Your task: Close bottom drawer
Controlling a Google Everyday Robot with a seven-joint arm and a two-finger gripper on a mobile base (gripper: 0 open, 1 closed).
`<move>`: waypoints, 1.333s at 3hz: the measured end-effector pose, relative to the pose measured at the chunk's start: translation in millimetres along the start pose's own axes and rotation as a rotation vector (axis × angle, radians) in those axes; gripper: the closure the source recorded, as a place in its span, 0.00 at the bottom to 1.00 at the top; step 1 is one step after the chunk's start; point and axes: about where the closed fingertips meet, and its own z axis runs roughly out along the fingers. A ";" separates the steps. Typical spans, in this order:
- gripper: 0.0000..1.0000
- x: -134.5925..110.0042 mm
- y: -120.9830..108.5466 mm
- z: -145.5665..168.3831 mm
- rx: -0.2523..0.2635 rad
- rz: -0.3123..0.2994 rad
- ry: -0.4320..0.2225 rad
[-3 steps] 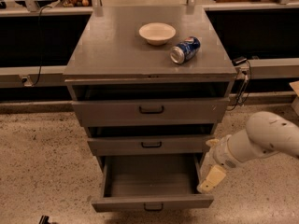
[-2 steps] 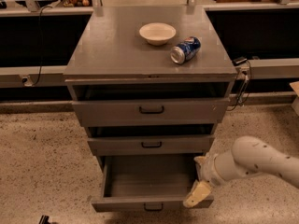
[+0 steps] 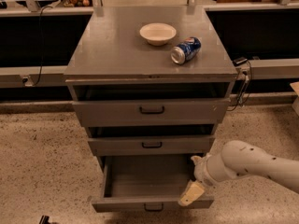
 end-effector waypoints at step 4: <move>0.00 78.3 14.4 104.1 0.073 -0.070 -0.150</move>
Offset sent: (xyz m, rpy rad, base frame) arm -0.0304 0.0012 -0.1879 0.2775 -0.3386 0.0489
